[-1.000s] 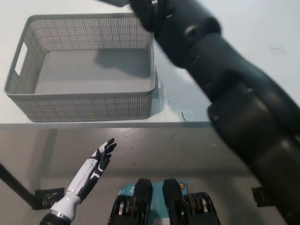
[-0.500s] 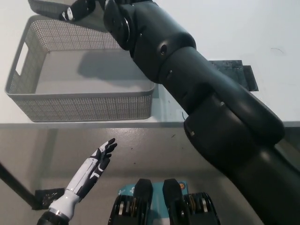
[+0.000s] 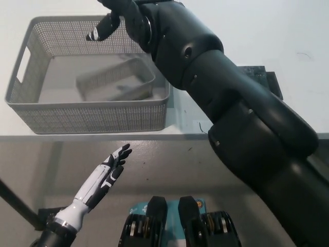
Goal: Use the right hand to pick up a small rectangular container and put it into a bigger container on the left side
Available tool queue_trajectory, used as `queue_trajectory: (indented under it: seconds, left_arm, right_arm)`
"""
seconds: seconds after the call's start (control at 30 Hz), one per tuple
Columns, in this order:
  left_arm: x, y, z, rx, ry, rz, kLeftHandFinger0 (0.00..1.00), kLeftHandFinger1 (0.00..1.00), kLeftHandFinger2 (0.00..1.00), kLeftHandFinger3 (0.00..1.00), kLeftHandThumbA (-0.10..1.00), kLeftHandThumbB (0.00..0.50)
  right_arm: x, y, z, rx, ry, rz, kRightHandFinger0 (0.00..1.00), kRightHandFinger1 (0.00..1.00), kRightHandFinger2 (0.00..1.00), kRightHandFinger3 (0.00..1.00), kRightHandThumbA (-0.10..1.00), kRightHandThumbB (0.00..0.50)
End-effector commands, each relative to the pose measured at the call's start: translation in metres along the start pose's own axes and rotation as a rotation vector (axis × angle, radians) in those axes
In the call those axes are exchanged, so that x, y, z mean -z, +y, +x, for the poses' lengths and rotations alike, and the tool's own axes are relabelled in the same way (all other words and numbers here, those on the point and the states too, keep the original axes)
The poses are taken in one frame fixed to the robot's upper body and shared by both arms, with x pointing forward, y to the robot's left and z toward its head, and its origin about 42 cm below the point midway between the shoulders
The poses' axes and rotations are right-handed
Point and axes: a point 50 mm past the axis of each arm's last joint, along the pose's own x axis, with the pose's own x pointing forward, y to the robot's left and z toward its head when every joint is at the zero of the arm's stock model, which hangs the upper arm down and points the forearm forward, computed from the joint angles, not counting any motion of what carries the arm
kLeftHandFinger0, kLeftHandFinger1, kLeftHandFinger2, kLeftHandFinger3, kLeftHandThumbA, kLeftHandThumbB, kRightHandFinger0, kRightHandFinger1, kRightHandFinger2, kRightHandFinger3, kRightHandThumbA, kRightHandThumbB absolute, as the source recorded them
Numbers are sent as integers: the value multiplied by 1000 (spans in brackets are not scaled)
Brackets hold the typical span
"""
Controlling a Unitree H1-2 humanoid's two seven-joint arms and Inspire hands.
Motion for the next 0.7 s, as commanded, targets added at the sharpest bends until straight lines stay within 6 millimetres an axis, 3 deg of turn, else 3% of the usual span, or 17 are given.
queue_trajectory:
  seconds: [0.0, 0.17, 0.27, 0.37, 0.43, 0.5, 0.53, 0.57, 0.67]
  left_arm:
    - [-11, 10, 8, 11, -47, 21, 1000, 1000, 1000, 1000, 1000, 246]
    - [-11, 9, 10, 14, -39, 13, 1000, 1000, 1000, 1000, 1000, 263]
    - [-11, 10, 10, 12, -39, 16, 1000, 1000, 1000, 1000, 1000, 271]
    - [-11, 14, 10, 7, -39, 19, 1000, 1000, 1000, 1000, 1000, 277]
    - [-11, 13, 9, 8, -48, 24, 1000, 1000, 1000, 1000, 1000, 269]
    - [-12, 14, 9, 11, -48, 23, 1000, 1000, 1000, 1000, 1000, 272]
    - [-12, 13, 11, 11, -46, 22, 1000, 1000, 1000, 1000, 1000, 283]
    - [-13, 13, 12, 11, -46, 26, 1000, 1000, 1000, 1000, 1000, 284]
    - [-13, 17, 14, 8, -50, 34, 1000, 1000, 1000, 1000, 1000, 286]
  right_arm:
    - [-6, -37, -4, 15, -11, 16, 1000, 1000, 1000, 1000, 924, 500]
    - [4, -65, -11, 94, -72, 64, 1000, 1000, 1000, 1000, 1000, 500]
    - [27, -115, -27, 228, -130, 99, 1000, 1000, 1000, 1000, 1000, 491]
    - [54, -157, -48, 338, -159, 186, 1000, 1000, 1000, 1000, 1000, 427]
    - [82, -196, -78, 448, -208, 199, 1000, 1000, 1000, 1000, 1000, 384]
    - [105, -213, -100, 518, -234, 270, 1000, 1000, 1000, 1000, 1000, 405]
    - [124, -224, -123, 564, -233, 257, 1000, 1000, 1000, 1000, 1000, 416]
    - [129, -226, -132, 579, -232, 253, 1000, 1000, 1000, 1000, 1000, 408]
    - [159, -221, -182, 685, -254, 240, 1000, 1000, 1000, 1000, 1000, 382]
